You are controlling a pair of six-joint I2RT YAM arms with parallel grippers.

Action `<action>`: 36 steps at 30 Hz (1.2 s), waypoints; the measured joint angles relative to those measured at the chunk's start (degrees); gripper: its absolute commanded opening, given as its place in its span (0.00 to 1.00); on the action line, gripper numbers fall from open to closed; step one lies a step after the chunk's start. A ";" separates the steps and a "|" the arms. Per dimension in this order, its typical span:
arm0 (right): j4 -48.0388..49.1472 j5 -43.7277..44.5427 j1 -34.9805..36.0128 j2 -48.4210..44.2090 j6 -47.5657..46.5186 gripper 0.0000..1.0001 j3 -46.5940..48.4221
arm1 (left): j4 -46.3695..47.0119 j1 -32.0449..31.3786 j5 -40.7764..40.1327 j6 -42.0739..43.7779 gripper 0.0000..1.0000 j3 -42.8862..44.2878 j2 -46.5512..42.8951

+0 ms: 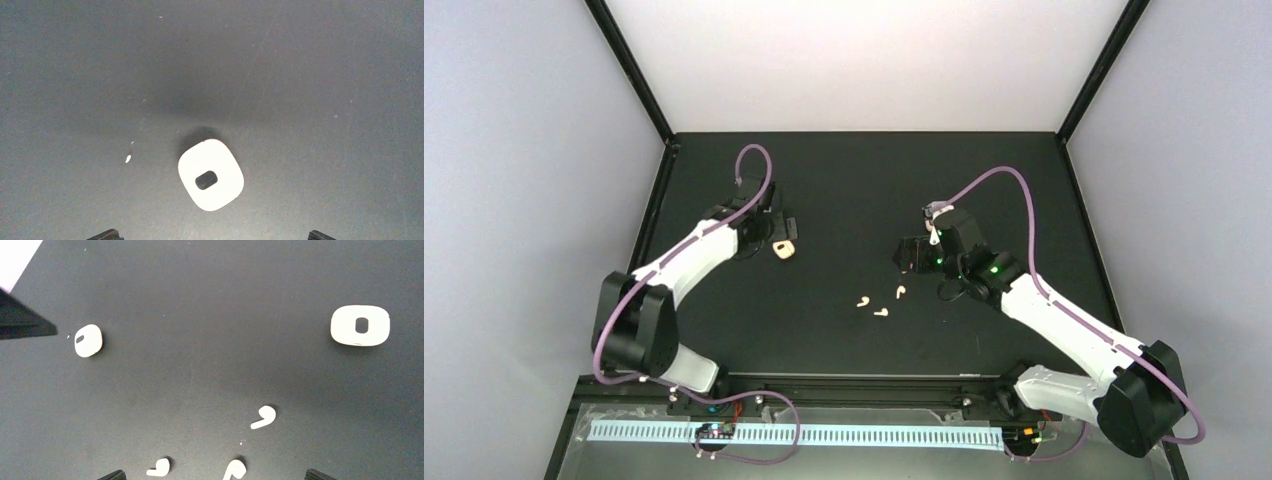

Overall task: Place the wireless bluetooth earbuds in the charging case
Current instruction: Pick up the charging case at the center of the board.

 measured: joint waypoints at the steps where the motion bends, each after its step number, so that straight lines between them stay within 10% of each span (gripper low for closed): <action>1: 0.04 -0.42 0.00 0.09 -0.02 0.93 -0.02 | -0.39 0.02 0.24 -0.20 0.99 1.70 2.01; 13: -1.75 -2.03 0.33 -3.04 -0.61 0.94 -0.04 | -6.27 0.07 -1.01 -6.29 0.96 16.74 19.37; 26: -5.99 -2.89 0.33 -10.21 -1.05 0.94 -0.02 | -10.14 0.35 -2.23 -7.58 0.65 19.91 26.95; 36: -7.87 -3.19 0.33 -11.63 -1.09 0.94 0.04 | -10.19 0.70 -2.16 -7.89 0.59 20.22 29.31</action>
